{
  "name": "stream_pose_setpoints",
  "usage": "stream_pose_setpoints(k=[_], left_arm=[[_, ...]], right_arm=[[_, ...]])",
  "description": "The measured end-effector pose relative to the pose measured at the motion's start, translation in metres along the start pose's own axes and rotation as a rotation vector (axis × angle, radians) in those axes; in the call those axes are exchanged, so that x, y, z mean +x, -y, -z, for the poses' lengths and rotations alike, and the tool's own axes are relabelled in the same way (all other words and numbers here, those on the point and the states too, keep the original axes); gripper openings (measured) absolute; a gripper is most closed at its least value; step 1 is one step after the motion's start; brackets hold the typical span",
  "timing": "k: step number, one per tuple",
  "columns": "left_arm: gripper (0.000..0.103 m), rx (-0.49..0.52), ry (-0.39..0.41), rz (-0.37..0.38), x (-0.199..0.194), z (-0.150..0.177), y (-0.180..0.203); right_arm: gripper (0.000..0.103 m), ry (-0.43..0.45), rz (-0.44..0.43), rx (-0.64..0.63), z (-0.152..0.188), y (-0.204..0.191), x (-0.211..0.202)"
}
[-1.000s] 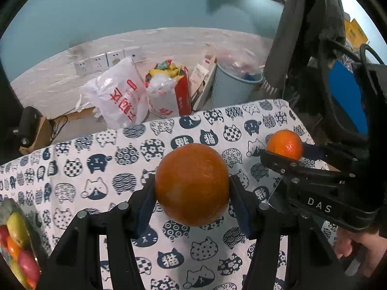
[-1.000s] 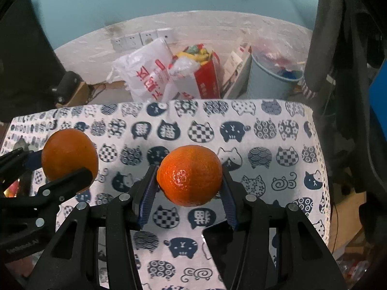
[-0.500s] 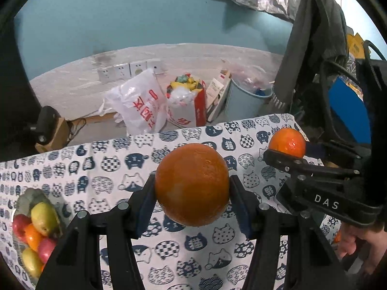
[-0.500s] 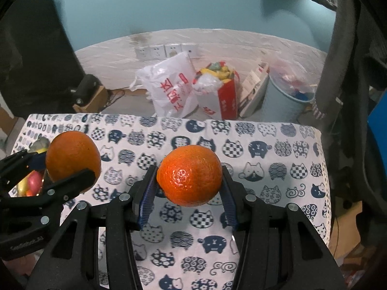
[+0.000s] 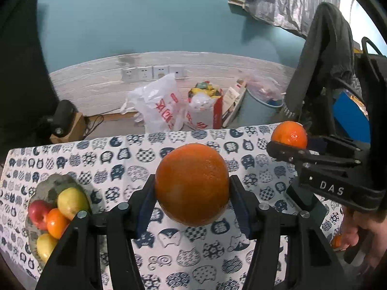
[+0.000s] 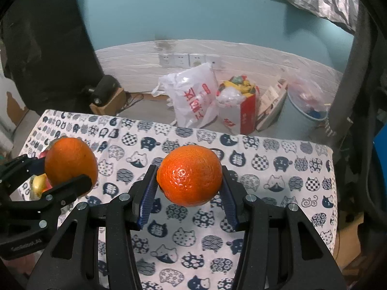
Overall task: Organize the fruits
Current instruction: 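Carry both mandarins toward the glass plate with the left and right tools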
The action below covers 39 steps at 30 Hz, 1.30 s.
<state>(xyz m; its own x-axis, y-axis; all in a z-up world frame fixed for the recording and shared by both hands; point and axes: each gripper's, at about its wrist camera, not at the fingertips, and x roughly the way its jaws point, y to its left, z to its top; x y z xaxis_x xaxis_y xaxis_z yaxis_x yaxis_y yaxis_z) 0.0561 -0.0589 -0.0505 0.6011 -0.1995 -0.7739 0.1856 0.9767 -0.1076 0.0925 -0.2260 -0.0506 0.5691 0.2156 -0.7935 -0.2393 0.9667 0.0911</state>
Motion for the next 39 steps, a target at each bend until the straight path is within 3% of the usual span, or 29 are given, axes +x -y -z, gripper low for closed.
stream_pose_setpoints(k=[14,39], left_arm=[[0.06,-0.098,-0.01,-0.072,-0.023,0.026,-0.07],[0.06,-0.299,-0.045,-0.204,-0.04,0.075,-0.197]], right_arm=[[0.049,-0.021,-0.09,-0.064,-0.011,-0.066,0.013],[0.049,-0.097,-0.232,-0.221,-0.028,-0.203,0.072]])
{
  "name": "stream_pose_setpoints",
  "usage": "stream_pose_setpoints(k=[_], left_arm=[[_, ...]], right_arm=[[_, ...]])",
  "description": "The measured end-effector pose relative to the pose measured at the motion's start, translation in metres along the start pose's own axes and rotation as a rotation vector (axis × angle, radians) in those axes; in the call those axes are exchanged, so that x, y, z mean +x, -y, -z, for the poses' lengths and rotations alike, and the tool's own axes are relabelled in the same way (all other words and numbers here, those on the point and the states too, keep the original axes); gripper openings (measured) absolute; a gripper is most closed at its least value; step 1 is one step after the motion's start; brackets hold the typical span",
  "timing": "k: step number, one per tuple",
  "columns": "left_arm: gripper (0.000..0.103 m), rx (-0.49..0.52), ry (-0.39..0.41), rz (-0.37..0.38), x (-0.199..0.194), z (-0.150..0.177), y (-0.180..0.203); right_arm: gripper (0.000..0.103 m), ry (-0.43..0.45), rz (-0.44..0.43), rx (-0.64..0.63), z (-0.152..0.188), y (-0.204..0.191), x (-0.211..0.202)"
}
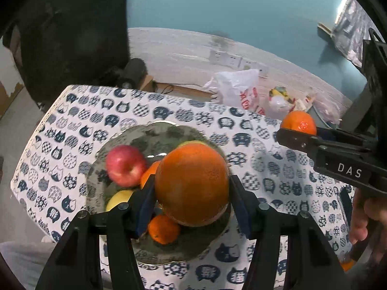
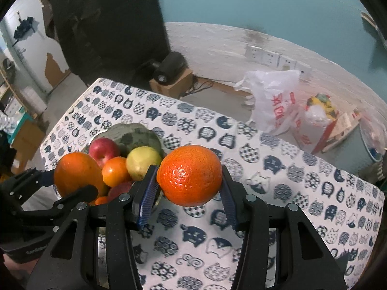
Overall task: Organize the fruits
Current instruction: 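Carry both mandarins toward the glass plate with the left and right tools, then lower the mandarin into the plate with the right tool while the left tool lowers its mandarin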
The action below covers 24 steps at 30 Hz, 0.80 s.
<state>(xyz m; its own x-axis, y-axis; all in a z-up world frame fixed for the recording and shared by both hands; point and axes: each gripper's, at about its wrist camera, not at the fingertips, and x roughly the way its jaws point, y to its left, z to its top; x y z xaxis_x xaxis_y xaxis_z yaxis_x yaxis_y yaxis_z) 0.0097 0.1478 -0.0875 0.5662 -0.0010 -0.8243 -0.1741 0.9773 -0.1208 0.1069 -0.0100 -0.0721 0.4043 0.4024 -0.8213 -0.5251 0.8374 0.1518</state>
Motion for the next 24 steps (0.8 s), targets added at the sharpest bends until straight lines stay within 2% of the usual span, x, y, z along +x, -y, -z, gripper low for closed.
stream_pose_setpoints(k=[9,14,24], left_arm=[[0.06,-0.037,-0.035,-0.029,0.015,0.01,-0.031],[0.06,-0.088,-0.083,-0.004,0.027,0.016,-0.047],[0.06,-0.1,-0.157,0.021,0.054,0.029,-0.053]], right_arm=[[0.049,-0.033,-0.026,-0.047,-0.005,-0.03,0.024],[0.049,-0.053,-0.036,-0.065,-0.005,-0.043,0.036],[0.049,-0.073,-0.046,-0.084,-0.007,-0.055,0.05]])
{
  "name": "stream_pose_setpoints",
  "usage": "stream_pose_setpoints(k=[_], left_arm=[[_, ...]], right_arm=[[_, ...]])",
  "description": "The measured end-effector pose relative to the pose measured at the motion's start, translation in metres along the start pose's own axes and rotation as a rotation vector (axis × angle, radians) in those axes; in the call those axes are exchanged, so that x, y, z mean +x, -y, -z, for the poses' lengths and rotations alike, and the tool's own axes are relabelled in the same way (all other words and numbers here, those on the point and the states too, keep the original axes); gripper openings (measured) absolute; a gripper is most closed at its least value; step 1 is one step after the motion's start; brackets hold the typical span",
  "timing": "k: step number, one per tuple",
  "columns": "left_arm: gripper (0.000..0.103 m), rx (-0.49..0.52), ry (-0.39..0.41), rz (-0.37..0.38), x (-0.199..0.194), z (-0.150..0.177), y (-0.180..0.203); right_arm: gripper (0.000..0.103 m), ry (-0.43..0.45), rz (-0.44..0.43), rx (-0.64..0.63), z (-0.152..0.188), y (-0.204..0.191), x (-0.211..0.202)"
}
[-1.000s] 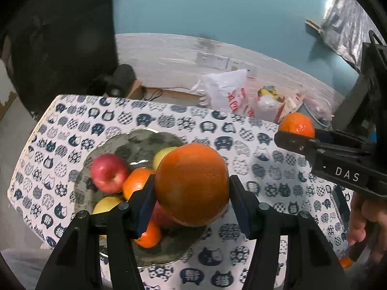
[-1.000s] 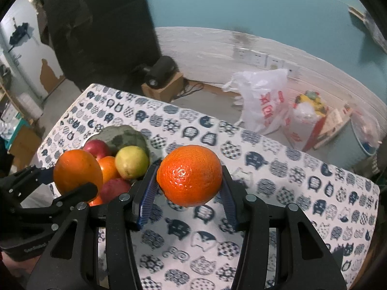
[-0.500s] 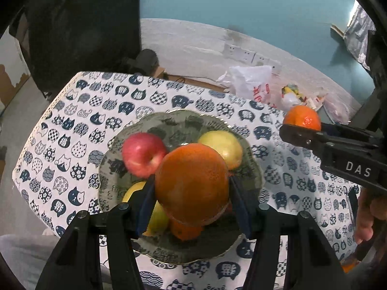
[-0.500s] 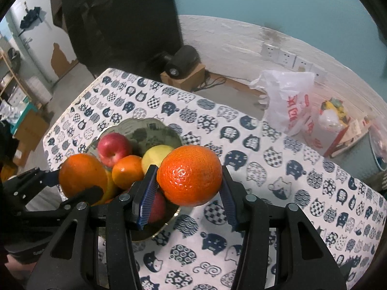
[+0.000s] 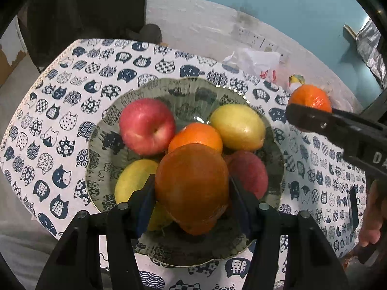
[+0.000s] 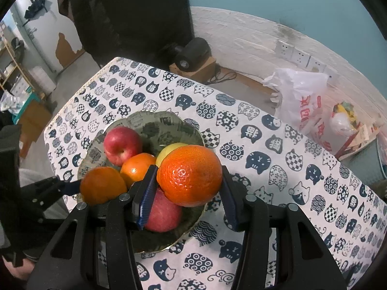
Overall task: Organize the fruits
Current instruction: 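Lower the mandarin into the plate with the right tool while the left tool lowers its mandarin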
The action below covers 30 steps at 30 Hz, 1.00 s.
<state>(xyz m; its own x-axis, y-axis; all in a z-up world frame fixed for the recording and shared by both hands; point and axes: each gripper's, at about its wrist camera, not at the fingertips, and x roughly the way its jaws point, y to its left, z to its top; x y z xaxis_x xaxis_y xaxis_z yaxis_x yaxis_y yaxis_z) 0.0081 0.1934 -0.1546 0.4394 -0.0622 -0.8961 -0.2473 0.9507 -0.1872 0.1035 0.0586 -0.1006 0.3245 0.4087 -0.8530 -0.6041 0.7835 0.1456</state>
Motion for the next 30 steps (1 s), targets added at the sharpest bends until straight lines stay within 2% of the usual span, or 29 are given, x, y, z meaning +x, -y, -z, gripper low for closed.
stream_pose_setpoints(k=[8,14,22,30], left_arm=[[0.061,-0.021,0.025,0.016,-0.006,-0.003,-0.002],[0.067,-0.068,0.075,0.028,-0.024,-0.013,-0.015],[0.067,-0.145,0.129,-0.038,-0.037,-0.023,-0.043],[0.067,-0.178,0.143,-0.078,-0.04,-0.024,-0.062]], right_arm=[[0.049,-0.016,-0.012,-0.006,-0.002,-0.006,0.011],[0.049,-0.02,-0.033,-0.01,-0.008,-0.013,0.017],[0.049,-0.031,-0.067,-0.005,-0.019,-0.025,0.033],[0.049,-0.074,-0.074,-0.038,-0.021,-0.045,0.057]])
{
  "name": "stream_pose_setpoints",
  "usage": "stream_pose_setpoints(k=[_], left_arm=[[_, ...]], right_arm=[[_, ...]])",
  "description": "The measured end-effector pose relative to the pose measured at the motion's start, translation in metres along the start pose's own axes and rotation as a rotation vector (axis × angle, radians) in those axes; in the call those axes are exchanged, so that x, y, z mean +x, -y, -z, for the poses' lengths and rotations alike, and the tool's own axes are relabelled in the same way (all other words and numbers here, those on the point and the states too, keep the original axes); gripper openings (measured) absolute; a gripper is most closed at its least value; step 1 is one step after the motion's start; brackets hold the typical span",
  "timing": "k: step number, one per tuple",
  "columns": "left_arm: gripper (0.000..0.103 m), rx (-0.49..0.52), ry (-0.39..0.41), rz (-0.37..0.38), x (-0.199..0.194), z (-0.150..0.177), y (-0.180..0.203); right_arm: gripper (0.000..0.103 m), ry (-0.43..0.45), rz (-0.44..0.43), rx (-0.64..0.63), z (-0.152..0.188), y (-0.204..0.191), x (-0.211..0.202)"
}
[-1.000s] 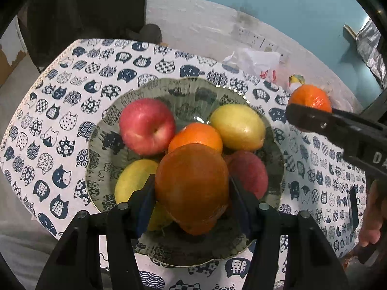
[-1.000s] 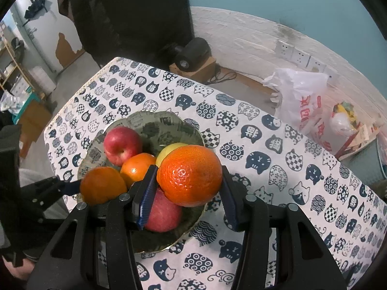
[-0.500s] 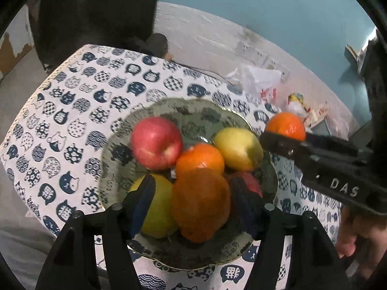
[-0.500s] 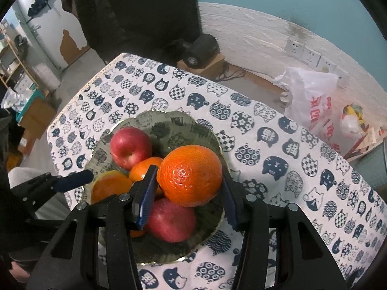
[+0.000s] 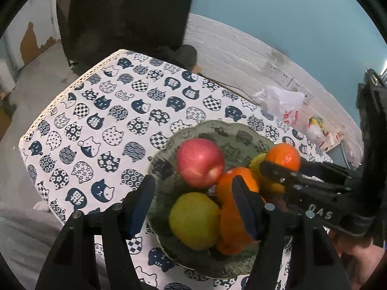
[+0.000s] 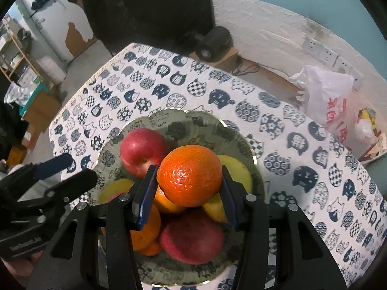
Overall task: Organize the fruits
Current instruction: 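Lower the mandarin into the plate with the right tool while the left tool lowers its mandarin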
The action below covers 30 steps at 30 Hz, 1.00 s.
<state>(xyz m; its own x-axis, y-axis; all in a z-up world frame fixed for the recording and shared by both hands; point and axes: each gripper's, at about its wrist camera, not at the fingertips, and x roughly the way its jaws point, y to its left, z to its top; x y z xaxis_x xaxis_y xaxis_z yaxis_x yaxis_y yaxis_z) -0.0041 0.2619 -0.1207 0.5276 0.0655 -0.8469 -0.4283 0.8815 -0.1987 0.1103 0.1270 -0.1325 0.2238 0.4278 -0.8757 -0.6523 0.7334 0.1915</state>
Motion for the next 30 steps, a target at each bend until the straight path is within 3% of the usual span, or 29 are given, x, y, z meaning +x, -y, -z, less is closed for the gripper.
stream_pose_setpoints(k=[19,26,30], left_arm=[[0.067,-0.001,-0.004,-0.011,-0.003,0.0,-0.005],[0.067,-0.001,0.012,0.002,-0.016,-0.001,-0.003],[0.074,0.015,0.045,-0.009,-0.033,0.0,0.0]], right_arm=[[0.052,-0.039,0.0,-0.043,0.001,-0.016,0.017],[0.056,-0.019,0.007,-0.03,0.004,-0.013,0.003],[0.056,0.014,0.017,-0.02,0.005,-0.011,-0.016]])
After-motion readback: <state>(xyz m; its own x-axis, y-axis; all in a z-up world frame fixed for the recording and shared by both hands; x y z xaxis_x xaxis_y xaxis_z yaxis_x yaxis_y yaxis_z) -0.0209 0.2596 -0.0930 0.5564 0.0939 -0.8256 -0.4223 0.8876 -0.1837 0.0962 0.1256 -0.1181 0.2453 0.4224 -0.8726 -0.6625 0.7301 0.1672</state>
